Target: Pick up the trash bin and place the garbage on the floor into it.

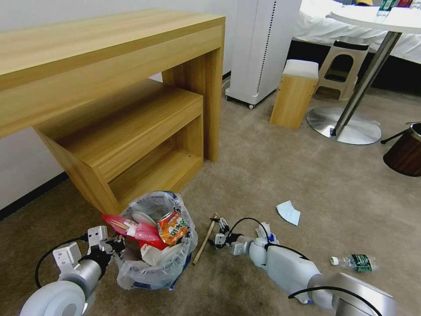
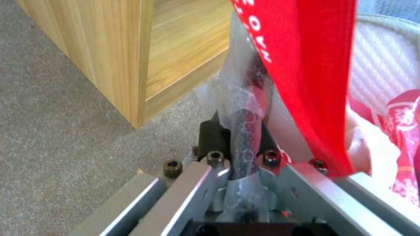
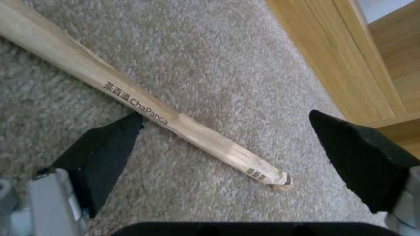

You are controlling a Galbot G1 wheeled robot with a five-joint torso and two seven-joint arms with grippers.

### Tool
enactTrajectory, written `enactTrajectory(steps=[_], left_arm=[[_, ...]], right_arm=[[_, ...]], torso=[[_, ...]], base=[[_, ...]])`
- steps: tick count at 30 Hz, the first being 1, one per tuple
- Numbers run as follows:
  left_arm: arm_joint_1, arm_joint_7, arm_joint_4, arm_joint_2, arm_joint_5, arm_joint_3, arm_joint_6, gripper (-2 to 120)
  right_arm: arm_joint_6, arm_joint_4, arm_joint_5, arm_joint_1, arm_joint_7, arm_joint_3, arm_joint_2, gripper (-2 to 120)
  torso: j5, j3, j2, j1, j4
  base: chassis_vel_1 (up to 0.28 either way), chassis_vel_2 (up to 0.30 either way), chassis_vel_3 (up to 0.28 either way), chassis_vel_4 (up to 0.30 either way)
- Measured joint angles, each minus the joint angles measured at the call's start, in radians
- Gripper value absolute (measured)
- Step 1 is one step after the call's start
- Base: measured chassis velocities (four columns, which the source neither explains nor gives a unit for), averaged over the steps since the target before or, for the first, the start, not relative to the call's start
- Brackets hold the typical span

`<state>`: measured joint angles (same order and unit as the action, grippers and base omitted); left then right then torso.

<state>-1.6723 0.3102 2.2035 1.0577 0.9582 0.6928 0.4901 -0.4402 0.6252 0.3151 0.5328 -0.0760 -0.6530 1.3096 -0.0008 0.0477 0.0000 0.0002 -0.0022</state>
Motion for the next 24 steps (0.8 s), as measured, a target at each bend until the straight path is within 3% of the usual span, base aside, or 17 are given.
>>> enactTrajectory(steps=[8, 11, 16, 17, 20, 24], left_arm=[[0.003, -0.001, -0.002, -0.001, 0.001, -0.003, -0.001, 0], [0.002, -0.001, -0.002, -0.001, 0.001, -0.003, -0.001, 0], [0.001, -0.001, -0.002, -0.001, 0.001, -0.002, -0.002, 0], [0.001, -0.001, -0.002, -0.001, 0.001, -0.002, -0.003, 0], [0.000, -0.001, -0.001, 0.002, 0.001, -0.003, -0.003, 0], [0.001, -0.002, -0.001, 0.004, -0.001, -0.004, -0.004, 0]], right_arm=[[-0.010, -0.015, 0.001, -0.005, -0.002, 0.001, 0.003, 89], [-0.014, -0.016, 0.003, -0.003, -0.004, 0.002, 0.004, 73], [-0.016, -0.018, 0.003, -0.001, -0.004, 0.002, 0.005, 65], [-0.020, -0.021, 0.003, -0.001, -0.004, 0.003, 0.006, 53], [-0.027, -0.023, 0.004, -0.001, -0.004, 0.004, 0.006, 39], [-0.030, -0.026, 0.004, -0.001, -0.004, 0.004, 0.008, 32]], torso=[[0.0000, 0.000, 0.000, 0.000, 0.0000], [0.0000, 0.000, 0.000, 0.000, 0.0000], [0.0000, 0.000, 0.000, 0.000, 0.0000], [0.0000, 0.000, 0.000, 0.000, 0.0000], [0.0000, 0.000, 0.000, 0.000, 0.0000], [0.0000, 0.000, 0.000, 0.000, 0.0000]], base=[[0.000, 0.000, 0.000, 0.000], [0.000, 0.000, 0.000, 0.000], [0.000, 0.000, 0.000, 0.000], [0.000, 0.000, 0.000, 0.000], [0.000, 0.000, 0.000, 0.000], [0.000, 0.000, 0.000, 0.000]])
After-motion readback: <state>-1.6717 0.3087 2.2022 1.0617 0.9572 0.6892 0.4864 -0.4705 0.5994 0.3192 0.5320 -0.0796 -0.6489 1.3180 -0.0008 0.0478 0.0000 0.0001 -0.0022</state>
